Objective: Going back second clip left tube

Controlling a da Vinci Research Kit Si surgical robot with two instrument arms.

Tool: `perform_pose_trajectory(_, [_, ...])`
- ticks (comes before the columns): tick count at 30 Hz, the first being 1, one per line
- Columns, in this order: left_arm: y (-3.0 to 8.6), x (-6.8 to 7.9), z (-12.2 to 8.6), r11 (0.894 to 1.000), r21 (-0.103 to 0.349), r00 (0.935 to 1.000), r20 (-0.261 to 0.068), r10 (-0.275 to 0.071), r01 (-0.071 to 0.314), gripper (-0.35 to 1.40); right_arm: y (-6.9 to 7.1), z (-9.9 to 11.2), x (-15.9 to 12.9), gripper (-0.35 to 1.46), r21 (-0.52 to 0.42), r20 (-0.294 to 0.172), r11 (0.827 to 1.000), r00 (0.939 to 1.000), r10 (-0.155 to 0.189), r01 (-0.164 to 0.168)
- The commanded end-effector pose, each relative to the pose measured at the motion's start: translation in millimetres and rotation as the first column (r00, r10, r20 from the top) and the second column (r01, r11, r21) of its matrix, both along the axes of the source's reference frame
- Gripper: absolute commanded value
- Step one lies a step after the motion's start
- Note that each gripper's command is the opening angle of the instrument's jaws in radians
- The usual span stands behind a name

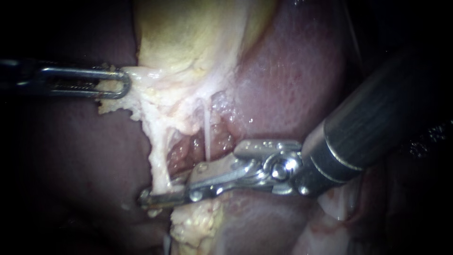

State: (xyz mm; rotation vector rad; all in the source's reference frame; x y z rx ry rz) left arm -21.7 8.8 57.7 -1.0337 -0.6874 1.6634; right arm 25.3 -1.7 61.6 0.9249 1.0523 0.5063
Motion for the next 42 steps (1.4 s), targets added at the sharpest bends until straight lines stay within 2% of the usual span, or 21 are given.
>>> perform_pose_trajectory(1, [0.0, 0.0, 0.0, 1.000, 0.000, 1.0000, -0.001, 0.001, -0.001, -0.35, 0.0, 0.0, 0.0, -0.35, 0.000, 0.000, 1.000, 1.0000, 0.001, -0.001])
perform_pose_trajectory(3, [0.0, 0.0, -0.1, 1.000, 0.000, 1.0000, -0.001, 0.001, -0.001, -0.35, -0.1, 0.1, 0.0, -0.31, 0.010, -0.003, 1.000, 0.9999, -0.014, 0.014])
perform_pose_trajectory(5, [0.0, 0.0, -0.1, 1.000, 0.000, 1.0000, -0.001, 0.001, -0.001, -0.35, -0.2, 0.4, 0.1, 0.09, -0.046, -0.035, 0.998, 0.9988, -0.034, 0.032])
perform_pose_trajectory(7, [0.0, 0.0, -0.1, 1.000, 0.000, 1.0000, -0.001, 0.001, -0.001, -0.35, -0.2, 0.8, 0.2, 0.38, -0.049, -0.056, 0.999, 0.9982, -0.022, 0.019])
perform_pose_trajectory(9, [0.0, 0.0, -0.1, 1.000, 0.000, 1.0000, -0.001, 0.001, -0.001, -0.35, 0.0, 1.6, 0.2, 0.44, -0.043, -0.092, 0.999, 0.9958, 0.002, -0.006])
perform_pose_trajectory(11, [0.0, 0.0, -0.1, 1.000, 0.000, 1.0000, -0.001, 0.001, -0.001, -0.35, 0.3, 2.5, 0.1, 0.45, -0.039, -0.113, 0.999, 0.9934, 0.016, -0.021])
perform_pose_trajectory(13, [0.0, 0.0, -0.1, 1.000, 0.000, 1.0000, -0.001, 0.001, -0.001, -0.35, 0.7, 3.5, 0.0, 0.46, -0.041, -0.113, 0.999, 0.9935, 0.016, -0.021])
perform_pose_trajectory(15, [0.0, 0.0, -0.1, 1.000, 0.000, 1.0000, -0.001, 0.001, -0.001, -0.35, 1.1, 4.8, -0.2, 0.47, -0.073, -0.119, 0.997, 0.9928, 0.014, -0.023])
perform_pose_trajectory(18, [0.0, 0.0, -0.1, 1.000, 0.000, 1.0000, -0.001, 0.001, -0.001, -0.35, 1.8, 6.4, -0.5, 0.49, -0.139, -0.113, 0.989, 0.9928, 0.040, -0.056])
perform_pose_trajectory(22, [0.0, 0.0, -0.1, 1.000, 0.000, 1.0000, -0.001, 0.001, -0.001, -0.35, 2.6, 7.5, -1.1, 0.49, -0.203, -0.124, 0.977, 0.9914, 0.043, -0.068])
perform_pose_trajectory(28, [-0.1, 0.0, -0.2, 1.000, 0.000, 1.0000, -0.001, 0.001, -0.001, -0.35, 2.9, 7.7, -2.0, 0.50, -0.256, -0.131, 0.964, 0.9905, 0.042, -0.074])
perform_pose_trajectory(34, [-0.1, -0.1, -0.2, 1.000, 0.001, 1.0000, -0.001, 0.000, 0.000, -0.35, 2.8, 7.7, -2.8, 0.50, -0.273, -0.135, 0.959, 0.9901, 0.039, -0.075])
perform_pose_trajectory(37, [-0.1, 0.0, -0.2, 1.000, 0.001, 1.0000, -0.001, 0.001, -0.001, -0.35, 2.7, 7.3, -3.9, 0.50, -0.290, -0.140, 0.954, 0.9896, 0.033, -0.073])
perform_pose_trajectory(42, [-0.1, 0.0, -0.2, 1.000, 0.001, 1.0000, -0.001, 0.001, -0.001, -0.35, 2.9, 6.8, -6.0, 0.50, -0.290, -0.133, 0.953, 0.9900, 0.046, -0.083])
